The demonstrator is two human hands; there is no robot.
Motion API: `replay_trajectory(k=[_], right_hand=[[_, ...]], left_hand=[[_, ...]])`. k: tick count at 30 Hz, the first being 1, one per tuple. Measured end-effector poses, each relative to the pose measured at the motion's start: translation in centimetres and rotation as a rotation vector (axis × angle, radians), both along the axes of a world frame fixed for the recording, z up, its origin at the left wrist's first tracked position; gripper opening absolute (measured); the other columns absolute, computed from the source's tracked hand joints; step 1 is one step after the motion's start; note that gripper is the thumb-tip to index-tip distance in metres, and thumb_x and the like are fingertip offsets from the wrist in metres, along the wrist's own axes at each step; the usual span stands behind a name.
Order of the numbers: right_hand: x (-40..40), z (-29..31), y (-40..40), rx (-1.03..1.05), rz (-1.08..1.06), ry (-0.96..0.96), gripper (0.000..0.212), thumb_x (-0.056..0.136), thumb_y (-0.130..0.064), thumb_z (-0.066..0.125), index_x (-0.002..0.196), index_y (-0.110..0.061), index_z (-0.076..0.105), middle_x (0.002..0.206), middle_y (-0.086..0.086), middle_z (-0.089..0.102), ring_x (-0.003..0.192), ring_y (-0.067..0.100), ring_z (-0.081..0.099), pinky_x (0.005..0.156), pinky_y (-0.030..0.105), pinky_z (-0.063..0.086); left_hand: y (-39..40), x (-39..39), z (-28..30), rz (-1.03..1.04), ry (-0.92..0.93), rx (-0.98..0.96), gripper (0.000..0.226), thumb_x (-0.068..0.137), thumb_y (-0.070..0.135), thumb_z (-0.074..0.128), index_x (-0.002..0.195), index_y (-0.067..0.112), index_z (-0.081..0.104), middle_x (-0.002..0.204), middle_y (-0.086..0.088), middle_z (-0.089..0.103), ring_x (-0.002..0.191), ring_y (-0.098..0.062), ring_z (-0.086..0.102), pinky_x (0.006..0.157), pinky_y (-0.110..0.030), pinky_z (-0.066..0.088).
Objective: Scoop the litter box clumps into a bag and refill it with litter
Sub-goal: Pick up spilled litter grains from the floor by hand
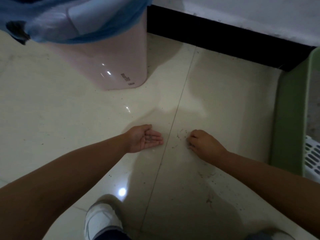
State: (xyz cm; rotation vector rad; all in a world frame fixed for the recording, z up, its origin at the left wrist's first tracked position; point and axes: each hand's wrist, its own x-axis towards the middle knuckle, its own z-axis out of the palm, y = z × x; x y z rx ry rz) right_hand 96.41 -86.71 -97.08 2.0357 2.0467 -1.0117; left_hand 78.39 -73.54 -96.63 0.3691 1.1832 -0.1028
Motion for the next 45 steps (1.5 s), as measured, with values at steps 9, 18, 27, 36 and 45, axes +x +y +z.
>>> replay_trajectory(k=[9, 18, 27, 36, 45], right_hand=[[-0.4, 0.8, 0.9, -0.055, 0.051, -0.103, 0.033, 0.025, 0.010, 0.082, 0.047, 0.003, 0.058, 0.051, 0.017, 0.058, 0.041, 0.029, 0.058, 0.034, 0.022, 0.042], [-1.4, 0.7, 0.9, 0.039, 0.019, -0.176, 0.024, 0.061, 0.009, 0.068, 0.085, 0.010, 0.063, 0.086, 0.027, 0.061, 0.080, 0.038, 0.061, 0.066, 0.033, 0.051], [-2.9, 4.7, 5.1, -0.027, -0.580, 0.547, 0.020, 0.091, -0.003, 0.052, 0.108, 0.002, 0.061, 0.090, 0.017, 0.066, 0.055, -0.009, 0.062, 0.059, 0.010, 0.050], [1.7, 1.4, 1.6, 0.204, 0.071, -0.033, 0.023, 0.072, -0.018, 0.060, 0.076, 0.002, 0.072, 0.077, 0.018, 0.068, 0.067, 0.034, 0.066, 0.061, 0.035, 0.055], [2.2, -0.2, 0.1, 0.285, 0.258, -0.047, 0.019, 0.060, -0.014, 0.064, 0.072, -0.002, 0.074, 0.065, 0.010, 0.066, 0.053, 0.023, 0.064, 0.047, 0.018, 0.050]], left_hand=[[0.0, 0.1, 0.5, -0.012, 0.016, 0.007, 0.056, 0.102, 0.027, 0.028, 0.077, -0.011, 0.060, 0.059, -0.019, 0.068, 0.059, -0.029, 0.069, 0.052, -0.024, 0.056], [-0.1, 0.0, 0.5, 0.001, 0.040, 0.023, 0.056, 0.102, 0.033, 0.026, 0.080, -0.008, 0.057, 0.058, -0.016, 0.068, 0.071, -0.027, 0.065, 0.084, -0.032, 0.049], [0.1, 0.0, 0.9, 0.015, 0.017, -0.006, 0.058, 0.102, 0.031, 0.023, 0.080, -0.010, 0.057, 0.058, -0.019, 0.068, 0.086, -0.030, 0.060, 0.094, -0.037, 0.039], [0.1, -0.4, 0.2, 0.016, -0.007, -0.011, 0.057, 0.102, 0.027, 0.029, 0.073, -0.010, 0.062, 0.058, -0.018, 0.068, 0.052, -0.024, 0.069, 0.051, -0.024, 0.056], [0.1, -0.1, 0.5, -0.032, 0.030, 0.000, 0.053, 0.102, 0.029, 0.026, 0.083, -0.010, 0.057, 0.062, -0.019, 0.070, 0.072, -0.030, 0.067, 0.055, -0.025, 0.057]])
